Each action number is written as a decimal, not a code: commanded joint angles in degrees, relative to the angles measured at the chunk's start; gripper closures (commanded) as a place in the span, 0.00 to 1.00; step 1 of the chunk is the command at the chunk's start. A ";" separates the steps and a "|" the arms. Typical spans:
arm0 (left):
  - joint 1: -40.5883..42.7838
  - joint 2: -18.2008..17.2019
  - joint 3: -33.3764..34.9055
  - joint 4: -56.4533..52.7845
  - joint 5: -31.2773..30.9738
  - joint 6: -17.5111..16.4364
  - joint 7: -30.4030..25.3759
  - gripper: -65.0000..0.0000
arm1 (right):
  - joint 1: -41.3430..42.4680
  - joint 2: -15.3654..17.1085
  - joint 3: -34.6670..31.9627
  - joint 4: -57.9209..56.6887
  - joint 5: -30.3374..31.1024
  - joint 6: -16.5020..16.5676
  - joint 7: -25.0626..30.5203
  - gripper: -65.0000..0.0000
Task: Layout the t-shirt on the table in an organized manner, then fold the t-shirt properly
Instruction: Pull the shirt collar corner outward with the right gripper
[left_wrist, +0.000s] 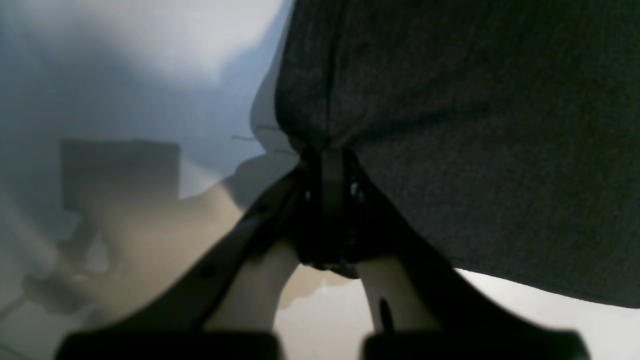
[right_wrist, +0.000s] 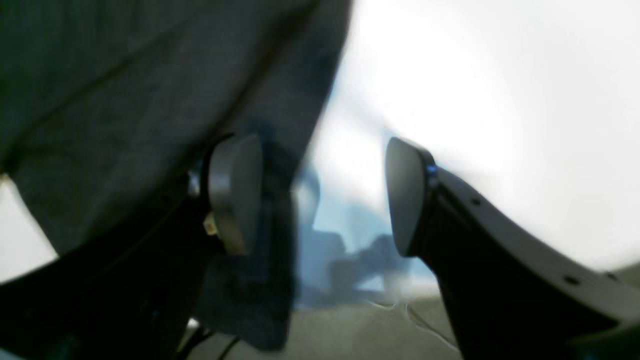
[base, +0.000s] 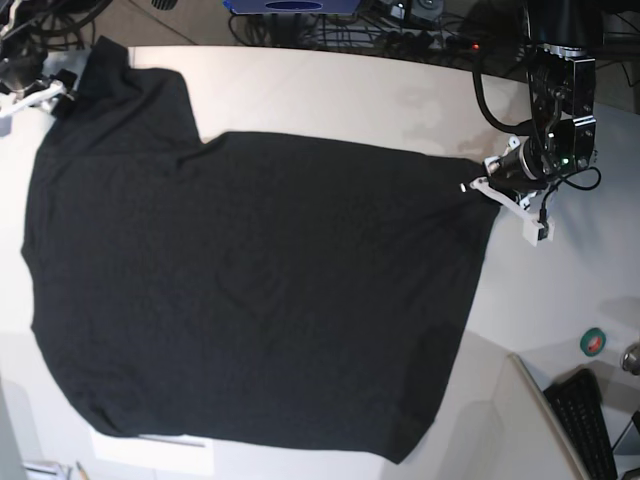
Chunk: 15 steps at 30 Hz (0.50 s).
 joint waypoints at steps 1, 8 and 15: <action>-0.58 -0.88 -0.37 0.96 -0.36 0.05 -0.77 1.00 | 0.63 1.53 0.76 -0.65 0.59 0.57 1.30 0.44; -0.58 -0.88 -0.37 0.87 -0.36 0.05 -0.77 1.00 | 0.89 2.15 0.14 -4.43 0.59 1.10 1.30 0.44; -0.58 -0.88 -0.37 0.87 -0.36 0.05 -0.77 1.00 | 0.89 2.06 -2.58 -4.51 0.59 1.67 -1.51 0.45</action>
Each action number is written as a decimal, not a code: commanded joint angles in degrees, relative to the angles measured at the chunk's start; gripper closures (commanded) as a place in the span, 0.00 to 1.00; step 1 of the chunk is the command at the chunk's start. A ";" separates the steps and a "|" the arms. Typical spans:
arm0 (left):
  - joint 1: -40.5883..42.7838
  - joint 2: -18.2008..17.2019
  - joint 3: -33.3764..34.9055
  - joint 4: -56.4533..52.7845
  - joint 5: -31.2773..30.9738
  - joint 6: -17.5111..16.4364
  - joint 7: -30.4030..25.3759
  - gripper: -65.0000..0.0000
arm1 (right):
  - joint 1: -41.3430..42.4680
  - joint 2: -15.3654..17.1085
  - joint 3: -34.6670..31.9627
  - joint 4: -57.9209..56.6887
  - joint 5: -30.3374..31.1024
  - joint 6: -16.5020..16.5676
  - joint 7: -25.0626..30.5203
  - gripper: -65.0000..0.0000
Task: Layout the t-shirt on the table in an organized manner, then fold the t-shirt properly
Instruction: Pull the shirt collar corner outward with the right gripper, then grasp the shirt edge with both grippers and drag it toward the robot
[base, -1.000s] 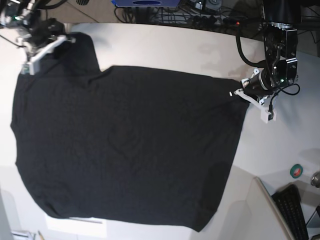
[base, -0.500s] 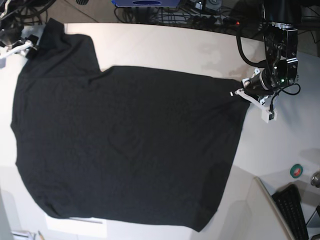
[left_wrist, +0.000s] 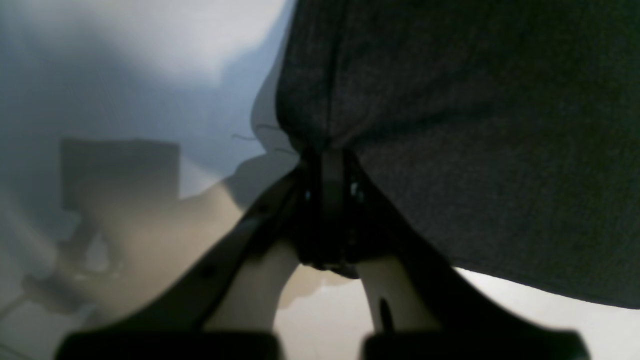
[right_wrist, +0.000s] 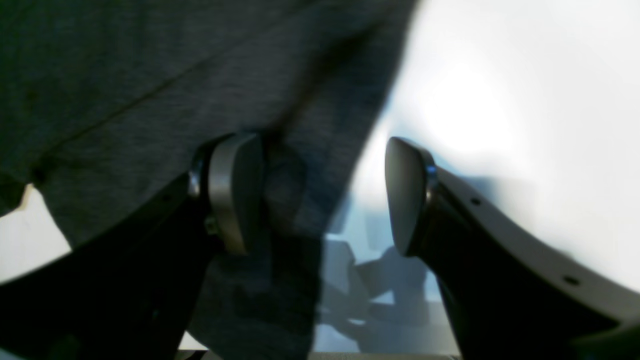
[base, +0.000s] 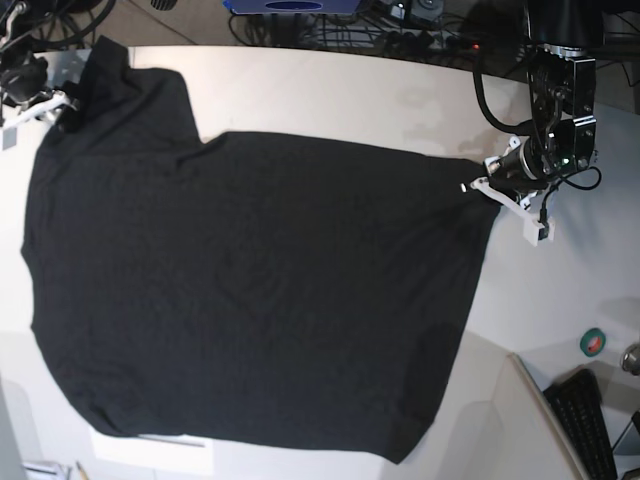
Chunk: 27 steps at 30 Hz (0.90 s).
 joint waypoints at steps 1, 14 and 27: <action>-0.58 -0.86 -0.37 0.89 -0.38 0.02 -0.79 1.00 | -0.38 0.31 -0.05 0.19 -0.85 0.28 -2.21 0.49; 5.66 -0.51 -7.76 6.52 -0.38 0.11 -0.79 1.00 | -3.98 0.14 0.04 8.98 -0.85 0.28 -4.94 1.00; 12.60 1.86 -11.18 15.40 -0.38 0.02 -0.44 1.00 | -5.83 -0.65 -0.40 25.50 -1.11 0.28 -15.75 1.00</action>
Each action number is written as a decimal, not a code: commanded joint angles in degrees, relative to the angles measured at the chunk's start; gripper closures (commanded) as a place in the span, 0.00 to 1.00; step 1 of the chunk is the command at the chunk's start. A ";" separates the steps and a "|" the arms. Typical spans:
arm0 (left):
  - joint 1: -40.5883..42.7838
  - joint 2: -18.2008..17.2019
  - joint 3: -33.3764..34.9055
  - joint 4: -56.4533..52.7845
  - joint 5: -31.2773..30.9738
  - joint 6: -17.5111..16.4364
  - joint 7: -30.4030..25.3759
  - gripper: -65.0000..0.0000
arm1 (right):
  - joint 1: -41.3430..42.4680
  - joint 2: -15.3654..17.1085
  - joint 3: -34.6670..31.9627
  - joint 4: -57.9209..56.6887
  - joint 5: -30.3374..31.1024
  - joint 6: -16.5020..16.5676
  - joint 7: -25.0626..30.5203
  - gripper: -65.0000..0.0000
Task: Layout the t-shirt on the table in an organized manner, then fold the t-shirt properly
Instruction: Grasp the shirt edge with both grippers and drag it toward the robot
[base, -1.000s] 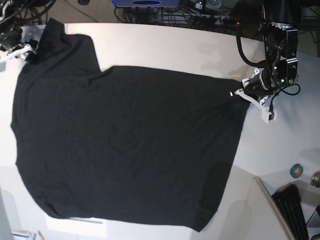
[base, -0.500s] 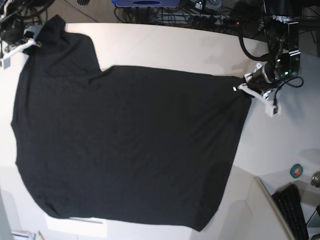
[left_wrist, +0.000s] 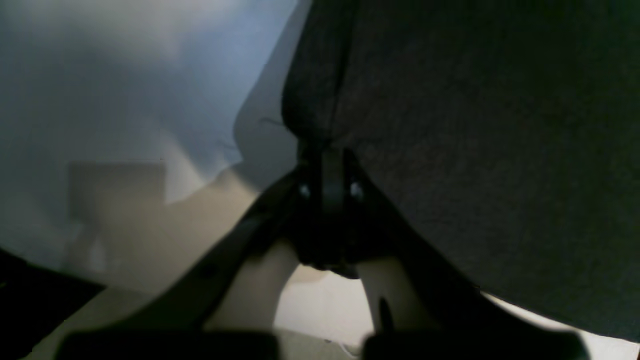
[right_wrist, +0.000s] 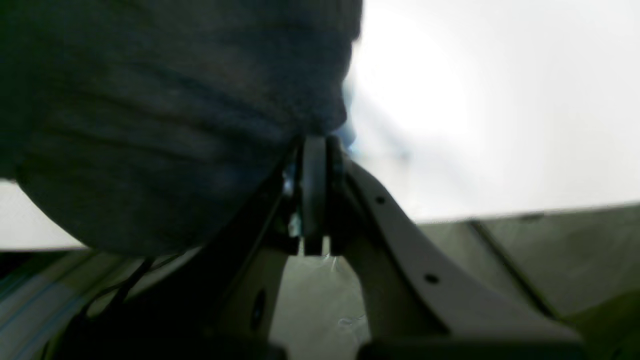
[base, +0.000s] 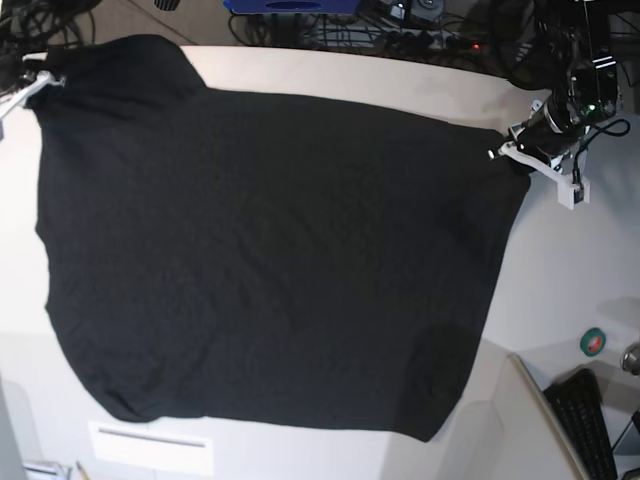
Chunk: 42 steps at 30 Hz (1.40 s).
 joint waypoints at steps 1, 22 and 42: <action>-0.45 -0.50 -0.26 1.02 -0.34 0.02 -0.57 1.00 | 0.45 0.92 0.15 1.90 0.46 0.10 0.18 1.00; -18.20 2.14 -0.17 -4.87 -0.34 0.11 5.94 1.00 | 22.95 2.50 -0.03 -6.45 -13.96 0.10 -1.49 1.00; -26.56 2.23 -0.26 -17.71 -0.34 0.20 0.22 1.00 | 31.39 6.28 -14.36 -20.51 -13.96 -6.19 7.91 1.00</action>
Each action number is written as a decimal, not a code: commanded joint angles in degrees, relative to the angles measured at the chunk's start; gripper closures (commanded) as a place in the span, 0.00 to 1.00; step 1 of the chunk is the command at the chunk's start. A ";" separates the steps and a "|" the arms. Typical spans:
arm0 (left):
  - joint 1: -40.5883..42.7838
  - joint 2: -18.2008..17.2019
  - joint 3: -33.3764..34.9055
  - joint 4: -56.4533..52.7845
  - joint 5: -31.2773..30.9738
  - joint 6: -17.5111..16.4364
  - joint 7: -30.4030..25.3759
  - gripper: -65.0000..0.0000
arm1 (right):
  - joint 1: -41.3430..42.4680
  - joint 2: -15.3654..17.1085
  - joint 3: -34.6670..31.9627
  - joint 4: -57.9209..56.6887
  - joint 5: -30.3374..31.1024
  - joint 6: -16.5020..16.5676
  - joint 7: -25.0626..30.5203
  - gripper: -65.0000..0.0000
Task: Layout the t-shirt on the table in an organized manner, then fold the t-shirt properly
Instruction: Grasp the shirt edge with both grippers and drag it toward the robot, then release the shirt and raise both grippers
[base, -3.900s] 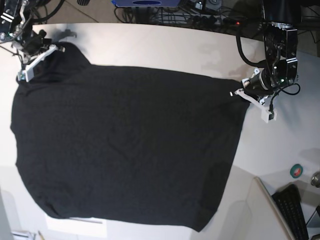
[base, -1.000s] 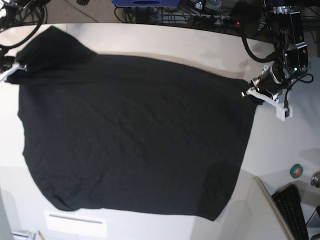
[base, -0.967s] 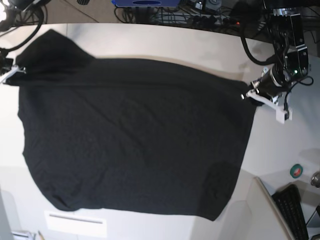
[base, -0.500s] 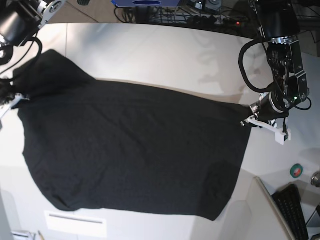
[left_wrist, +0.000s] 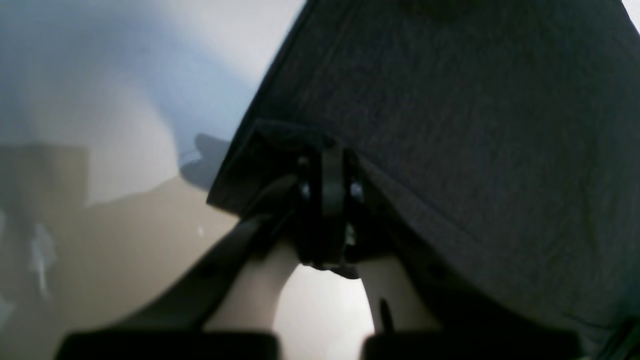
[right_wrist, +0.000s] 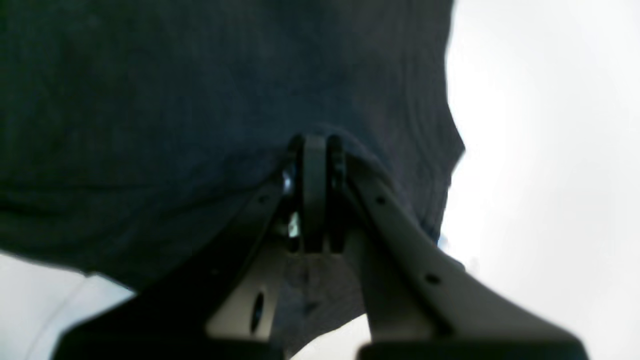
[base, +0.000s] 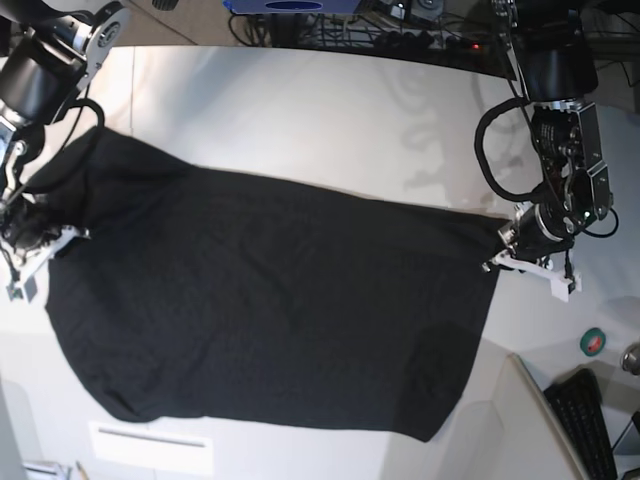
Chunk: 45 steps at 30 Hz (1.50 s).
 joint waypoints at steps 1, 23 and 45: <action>-1.55 -0.81 -0.21 0.37 -0.38 0.05 -1.97 1.00 | 1.84 1.36 -0.07 0.44 0.69 -0.35 1.75 1.00; -8.68 -0.90 -0.12 -13.44 -0.38 2.25 -13.48 1.00 | 10.99 1.80 -0.59 -11.95 0.60 -6.50 11.16 1.00; -10.26 -1.34 -0.91 -15.37 -0.65 2.07 -13.57 0.00 | 3.78 -1.98 5.47 -1.67 0.95 -6.59 14.41 0.50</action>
